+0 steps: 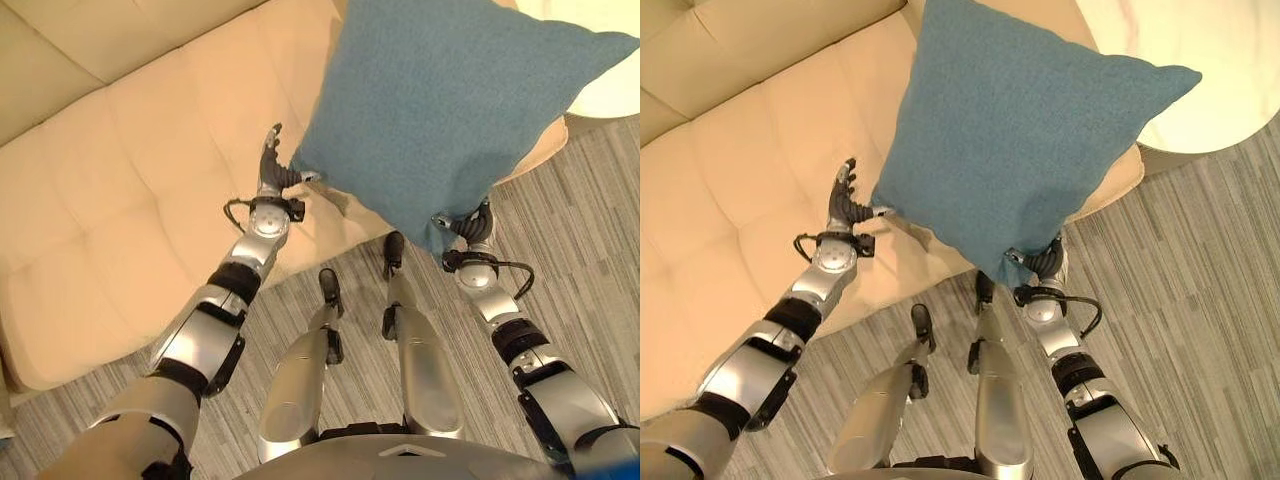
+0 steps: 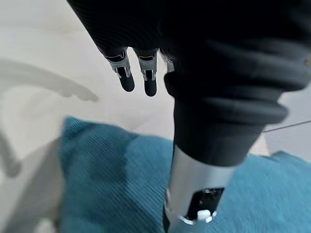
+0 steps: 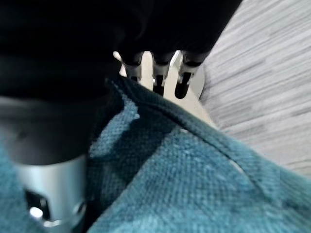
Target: Pick up all the scattered cushions and arrange them neatly on the sofa.
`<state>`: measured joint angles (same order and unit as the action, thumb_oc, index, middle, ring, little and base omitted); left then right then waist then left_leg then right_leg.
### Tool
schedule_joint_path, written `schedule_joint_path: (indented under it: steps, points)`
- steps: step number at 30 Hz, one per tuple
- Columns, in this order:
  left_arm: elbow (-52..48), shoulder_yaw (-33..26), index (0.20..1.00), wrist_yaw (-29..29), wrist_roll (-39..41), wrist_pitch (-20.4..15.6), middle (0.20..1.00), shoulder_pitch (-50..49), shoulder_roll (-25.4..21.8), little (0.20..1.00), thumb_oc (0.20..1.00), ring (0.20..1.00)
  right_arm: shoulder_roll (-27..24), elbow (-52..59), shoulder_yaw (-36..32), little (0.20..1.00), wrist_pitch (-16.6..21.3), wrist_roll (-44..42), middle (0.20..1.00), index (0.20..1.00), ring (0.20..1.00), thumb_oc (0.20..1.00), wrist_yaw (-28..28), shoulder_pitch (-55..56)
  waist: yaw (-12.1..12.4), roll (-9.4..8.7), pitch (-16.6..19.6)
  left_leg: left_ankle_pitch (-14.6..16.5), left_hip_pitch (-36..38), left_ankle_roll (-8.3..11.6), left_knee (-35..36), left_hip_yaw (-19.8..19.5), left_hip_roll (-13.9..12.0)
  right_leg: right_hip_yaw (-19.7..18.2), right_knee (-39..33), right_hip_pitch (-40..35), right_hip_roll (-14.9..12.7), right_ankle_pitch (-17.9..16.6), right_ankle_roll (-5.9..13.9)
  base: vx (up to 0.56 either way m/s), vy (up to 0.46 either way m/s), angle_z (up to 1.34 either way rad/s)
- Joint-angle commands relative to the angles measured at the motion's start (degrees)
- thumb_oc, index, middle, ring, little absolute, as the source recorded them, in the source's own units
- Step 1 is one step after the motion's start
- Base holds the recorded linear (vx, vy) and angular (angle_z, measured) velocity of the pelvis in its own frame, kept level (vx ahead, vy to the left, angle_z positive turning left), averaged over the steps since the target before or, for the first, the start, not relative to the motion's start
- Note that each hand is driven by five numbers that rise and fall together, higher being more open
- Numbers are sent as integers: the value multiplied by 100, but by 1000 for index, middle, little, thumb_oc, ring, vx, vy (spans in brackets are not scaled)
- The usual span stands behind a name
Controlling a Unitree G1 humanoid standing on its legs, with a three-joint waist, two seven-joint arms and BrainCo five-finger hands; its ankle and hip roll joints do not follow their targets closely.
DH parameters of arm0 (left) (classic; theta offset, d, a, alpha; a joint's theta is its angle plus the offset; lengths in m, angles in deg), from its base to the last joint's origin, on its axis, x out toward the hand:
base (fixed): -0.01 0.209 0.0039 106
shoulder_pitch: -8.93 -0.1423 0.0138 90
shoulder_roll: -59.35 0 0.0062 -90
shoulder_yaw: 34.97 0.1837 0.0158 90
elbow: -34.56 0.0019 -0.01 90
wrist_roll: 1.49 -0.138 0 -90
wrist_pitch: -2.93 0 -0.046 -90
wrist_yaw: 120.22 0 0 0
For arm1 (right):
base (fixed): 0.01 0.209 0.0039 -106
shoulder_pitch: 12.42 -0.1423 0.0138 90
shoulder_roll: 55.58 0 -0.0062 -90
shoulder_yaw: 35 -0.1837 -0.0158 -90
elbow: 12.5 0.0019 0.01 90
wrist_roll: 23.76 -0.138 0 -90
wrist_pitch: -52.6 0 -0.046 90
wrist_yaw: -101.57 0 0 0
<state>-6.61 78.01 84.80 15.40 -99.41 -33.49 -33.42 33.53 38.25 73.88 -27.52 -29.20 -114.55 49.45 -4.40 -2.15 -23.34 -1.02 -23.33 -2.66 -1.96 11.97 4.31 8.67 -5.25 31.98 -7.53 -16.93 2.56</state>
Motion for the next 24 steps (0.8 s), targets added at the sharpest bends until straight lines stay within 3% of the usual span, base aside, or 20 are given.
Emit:
schedule_joint_path:
  steps: [1, 8, 12, 15, 16, 17, 20, 24]
  points:
    - [245, 88, 1000, 84, 46, -239, 1000, -53, -166, 1000, 1000, 1000, 135, 311, 122, 1000, 574, -14, 1000, 1000, 1000, 1000, 53, -453, 172, 85, 446, -228, -166, 347, 417, -950, -225, 73, 262, -287, -47, 602, 612, 0, 0, 0]
    - [820, 319, 1000, -49, 71, -166, 1000, 733, -127, 1000, 1000, 1000, 121, 631, 213, 1000, 770, -164, 1000, 1000, 1000, 1000, 32, -792, -27, -21, 541, -393, -461, 402, 608, -963, -292, -18, 214, 63, 21, 513, 633, 0, 0, 0]
    - [216, 489, 1000, -597, 882, -443, 1000, 480, 420, 1000, 1000, 1000, 183, 775, 341, 1000, 770, -88, 1000, 1000, 1000, 1000, 175, -811, -12, -29, 611, -407, -536, 411, 647, -1000, -305, 8, 116, 145, 46, 490, 636, 15, -32, 2]
    - [-80, 707, 1000, -1094, 1351, -407, 1000, 214, 892, 1000, 1000, 1000, 234, 955, 391, 1000, 747, -142, 1000, 1000, 1000, 1000, 395, -784, 6, 7, 675, -398, -494, 411, 669, -1030, -293, 1, 95, 101, 54, 527, 624, 13, -50, 0]
    - [-158, 744, 542, -1120, 1337, -416, 542, 180, 938, 542, 542, 542, 229, 1046, 388, 467, 746, -151, 467, 467, 467, 467, 444, -758, 10, 14, 688, -394, -478, 411, 670, -1032, -291, 0, 91, 79, 48, 535, 620, -6, -66, 0]
    - [-229, 763, 200, -1130, 1310, -431, 200, 109, 992, 200, 200, 200, 221, 1199, 372, 200, 778, -129, 200, 200, 200, 200, 499, -723, 17, 27, 706, -383, -445, 412, 675, -1038, -283, 0, 81, 37, 51, 548, 620, -11, -58, -2]
    - [-308, 589, 200, -1121, 1455, -486, 200, 58, 948, 200, 200, 200, 178, 1424, 297, 200, 798, -90, 200, 200, 200, 200, 527, -731, 50, 55, 748, -367, -380, 416, 691, -1047, -275, 4, 61, -36, 64, 567, 625, -10, -57, 0]
    - [-590, 66, 200, -1043, 1697, -593, 200, -147, 553, 200, 200, 200, 45, 1734, 67, 200, 844, -79, 200, 200, 200, 200, 565, -690, 135, 162, 884, -330, -232, 426, 696, -1029, -263, -9, 25, -215, 68, 601, 635, -3, -26, -3]
